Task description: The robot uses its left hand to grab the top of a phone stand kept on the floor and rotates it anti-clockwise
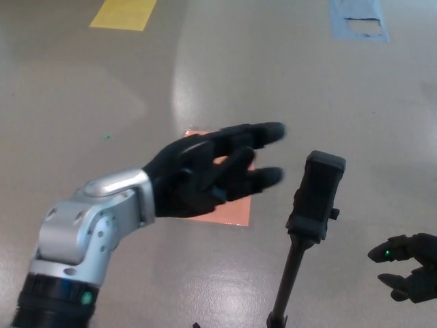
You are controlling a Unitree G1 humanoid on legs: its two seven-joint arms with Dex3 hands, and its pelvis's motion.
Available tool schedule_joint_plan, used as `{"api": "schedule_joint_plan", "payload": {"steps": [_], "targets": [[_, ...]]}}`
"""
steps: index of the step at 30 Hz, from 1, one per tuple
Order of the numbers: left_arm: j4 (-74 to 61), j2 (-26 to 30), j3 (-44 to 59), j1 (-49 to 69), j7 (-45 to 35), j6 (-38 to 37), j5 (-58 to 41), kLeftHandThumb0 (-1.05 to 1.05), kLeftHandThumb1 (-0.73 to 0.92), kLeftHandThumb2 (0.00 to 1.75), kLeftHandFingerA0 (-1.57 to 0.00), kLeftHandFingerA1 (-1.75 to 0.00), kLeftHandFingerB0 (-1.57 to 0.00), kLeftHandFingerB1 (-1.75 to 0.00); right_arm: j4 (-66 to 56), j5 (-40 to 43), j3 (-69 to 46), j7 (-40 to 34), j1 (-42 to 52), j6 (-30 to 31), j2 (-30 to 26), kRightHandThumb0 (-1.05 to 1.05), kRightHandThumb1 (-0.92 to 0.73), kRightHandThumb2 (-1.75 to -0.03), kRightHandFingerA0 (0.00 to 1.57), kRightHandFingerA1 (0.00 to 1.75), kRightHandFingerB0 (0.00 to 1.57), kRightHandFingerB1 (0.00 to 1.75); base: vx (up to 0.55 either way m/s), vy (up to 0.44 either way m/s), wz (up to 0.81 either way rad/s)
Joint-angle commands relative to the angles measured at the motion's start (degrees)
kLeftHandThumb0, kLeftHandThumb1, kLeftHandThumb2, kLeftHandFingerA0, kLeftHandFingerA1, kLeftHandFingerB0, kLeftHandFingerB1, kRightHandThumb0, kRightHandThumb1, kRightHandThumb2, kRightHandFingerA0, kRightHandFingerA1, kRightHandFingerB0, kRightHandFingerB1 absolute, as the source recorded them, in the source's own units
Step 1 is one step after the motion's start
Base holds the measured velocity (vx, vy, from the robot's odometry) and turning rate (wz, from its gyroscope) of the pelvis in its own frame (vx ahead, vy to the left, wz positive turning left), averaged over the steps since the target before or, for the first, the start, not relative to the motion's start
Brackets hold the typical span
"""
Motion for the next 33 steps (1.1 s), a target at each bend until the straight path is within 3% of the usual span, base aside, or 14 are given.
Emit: {"api": "schedule_joint_plan", "payload": {"steps": [1, 2, 6, 7, 9, 10, 15, 20, 24, 27, 28, 29, 32, 33], "targets": [[5.27, 3.89, 3.87, 1.56, 3.41, -7.59, 3.15, -0.89, 0.57, 0.88, 0.00, 0.00, 0.00, -0.06, 0.67, -0.01, -0.19, 0.30, -0.54, 0.85, -0.18, -0.53, -0.80, -0.63, 0.56, 0.41, 0.23, 0.30, 0.00, 0.000, 0.00], [8.38, 5.64, 4.92, 1.76, 2.55, -10.38, 3.71, -0.83, 0.54, 0.82, 0.00, 0.00, 0.00, -0.03, 0.77, -0.09, -0.17, 0.22, -0.57, 0.71, -0.12, -0.61, -0.67, -0.90, 0.50, 0.54, 0.20, 0.43, 0.00, 0.000, 0.00], [12.98, 7.91, 6.04, 1.94, 1.07, -13.84, 4.18, -0.81, 0.51, 0.81, 0.00, 0.00, 0.00, -0.03, 0.89, -0.27, -0.09, 0.07, -0.45, 0.51, -0.05, -0.61, -0.67, -0.90, 0.50, 0.54, 0.20, 0.43, 0.00, 0.000, 0.00], [15.32, 9.34, 6.24, 2.12, 1.84, -14.27, 5.27, -0.57, 0.48, 0.56, 0.00, 0.00, 0.00, 0.00, 1.07, -0.39, 0.00, -0.18, -0.19, 0.25, 0.06, -0.54, -0.79, -0.64, 0.56, 0.40, 0.24, 0.31, 0.00, 0.000, 0.00], [17.99, 10.12, 6.05, 3.38, 4.27, -17.36, 7.47, -0.24, 0.41, 0.54, 0.00, 0.00, 0.00, -0.04, 1.05, -0.31, -0.07, -0.20, 0.39, 0.22, 0.08, -0.54, -0.79, -0.64, 0.55, 0.40, 0.24, 0.31, 0.00, 0.000, 0.00], [19.20, 10.19, 5.62, 4.45, 6.90, -20.21, 9.50, -0.05, 0.43, 0.54, 0.00, -0.05, 0.00, -0.12, 0.85, -0.27, -0.09, -0.18, 0.57, 0.41, 0.09, -0.60, -0.67, -0.90, 0.49, 0.53, 0.21, 0.43, 0.00, 0.000, 0.00], [23.82, 10.97, 3.07, 7.97, 15.78, -28.93, 16.59, 0.13, 0.46, 0.72, -0.02, -0.16, -0.02, -0.23, 0.63, -0.37, -0.06, -0.42, 0.77, 0.78, 0.16, -0.60, -0.68, -0.90, 0.49, 0.53, 0.21, 0.43, 0.00, 0.000, 0.00], [27.47, 13.08, -0.52, 10.51, 18.83, -34.18, 21.75, 0.08, 0.57, 0.57, 0.00, -0.20, -0.15, -0.29, 0.92, -0.47, 0.00, -0.63, 1.07, 0.78, 0.29, -0.60, -0.68, -0.90, 0.51, 0.54, 0.22, 0.43, 0.00, 0.000, 0.00], [31.12, 15.27, -3.69, 12.04, 21.30, -37.48, 25.63, 0.07, 0.59, 0.58, 0.00, -0.22, -0.20, -0.29, 1.22, -0.53, 0.07, -0.75, 1.41, 0.44, 0.38, -0.53, -0.80, -0.64, 0.55, 0.40, 0.24, 0.31, 0.00, 0.000, 0.00], [35.63, 16.85, -6.01, 12.92, 23.19, -40.34, 27.81, 0.11, 0.60, 0.58, 0.00, -0.21, -0.23, -0.30, 1.43, -0.38, 0.01, -0.74, 1.97, 0.24, 0.57, -0.53, -0.80, -0.64, 0.55, 0.41, 0.24, 0.31, 0.00, 0.000, 0.00], [36.62, 17.14, -6.48, 13.04, 23.79, -40.98, 28.23, 0.11, 0.59, 0.57, 0.00, -0.22, -0.25, -0.30, 1.45, -0.37, 0.00, -0.76, 2.10, 0.29, 0.62, -0.58, -0.67, -0.91, 0.47, 0.53, 0.21, 0.44, 0.00, 0.000, 0.00], [38.68, 17.77, -7.50, 13.23, 25.04, -41.76, 29.15, 0.08, 0.60, 0.58, 0.00, -0.22, -0.26, -0.30, 1.60, -0.30, -0.05, -0.83, 2.42, 0.17, 0.69, -0.54, -0.79, -0.64, 0.57, 0.41, 0.25, 0.31, 0.00, 0.000, 0.00], [44.00, 19.90, -11.17, 13.07, 29.31, -44.01, 33.09, 0.04, 0.59, 0.58, -0.06, -0.23, -0.28, -0.31, 2.02, -0.25, -0.16, -1.46, 2.89, -0.02, 1.01, -0.55, -0.79, -0.64, 0.57, 0.41, 0.25, 0.31, 0.00, 0.000, 0.00], [46.26, 21.26, -13.71, 12.71, 31.22, -44.66, 35.72, 0.01, 0.44, 0.93, -0.03, -0.46, -0.20, -0.50, 2.11, -0.19, -0.26, -1.81, 3.13, -0.18, 1.16, -0.60, -0.68, -0.91, 0.51, 0.54, 0.23, 0.44, 0.00, 0.000, 0.00]]}}
